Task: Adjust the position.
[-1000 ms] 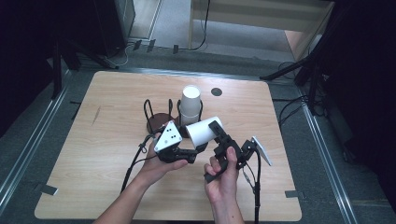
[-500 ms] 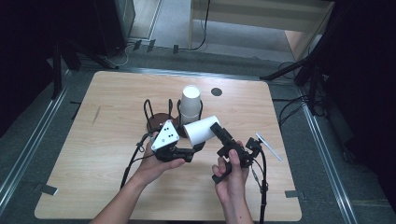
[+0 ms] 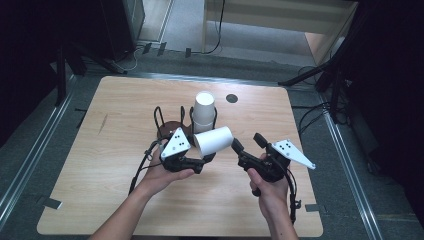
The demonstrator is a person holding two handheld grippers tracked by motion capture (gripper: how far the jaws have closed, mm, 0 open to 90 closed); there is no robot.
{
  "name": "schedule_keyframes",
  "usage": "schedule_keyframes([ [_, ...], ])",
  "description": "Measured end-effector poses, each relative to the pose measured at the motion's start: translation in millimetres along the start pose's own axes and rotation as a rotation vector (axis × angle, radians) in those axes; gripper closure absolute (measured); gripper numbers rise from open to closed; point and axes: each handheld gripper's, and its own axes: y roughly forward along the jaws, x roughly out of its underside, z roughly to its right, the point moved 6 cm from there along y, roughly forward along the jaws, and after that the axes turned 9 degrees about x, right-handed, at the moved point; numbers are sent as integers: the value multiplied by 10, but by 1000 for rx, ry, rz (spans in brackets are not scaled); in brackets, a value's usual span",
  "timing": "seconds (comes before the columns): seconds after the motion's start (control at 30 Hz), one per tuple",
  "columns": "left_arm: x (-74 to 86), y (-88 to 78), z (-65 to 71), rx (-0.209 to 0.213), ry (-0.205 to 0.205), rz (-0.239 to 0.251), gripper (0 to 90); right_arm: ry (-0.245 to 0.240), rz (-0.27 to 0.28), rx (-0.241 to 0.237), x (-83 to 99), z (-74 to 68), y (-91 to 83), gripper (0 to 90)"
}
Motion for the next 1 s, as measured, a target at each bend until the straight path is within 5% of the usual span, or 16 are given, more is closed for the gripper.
schedule_keyframes([
  [0.2,24,-52,-49,2,11,-33,246,-319,-59,13,-35,35,-48,181],
  [0.27,26,-72,-68,-1,8,-35,246,-347,-63,11,-41,36,-51,182],
  [0.5,29,-118,-106,-14,12,-47,248,-624,-68,-7,-43,-27,-31,216],
  [0.73,37,-122,-94,-11,27,-63,248,-809,-118,-40,20,-86,92,164],
  [0.8,40,-128,-98,-8,29,-66,249,-821,-122,-40,24,-89,101,154],
  [1.0,39,-132,-94,-2,31,-69,249,-957,-114,-12,22,-87,189,137],
])
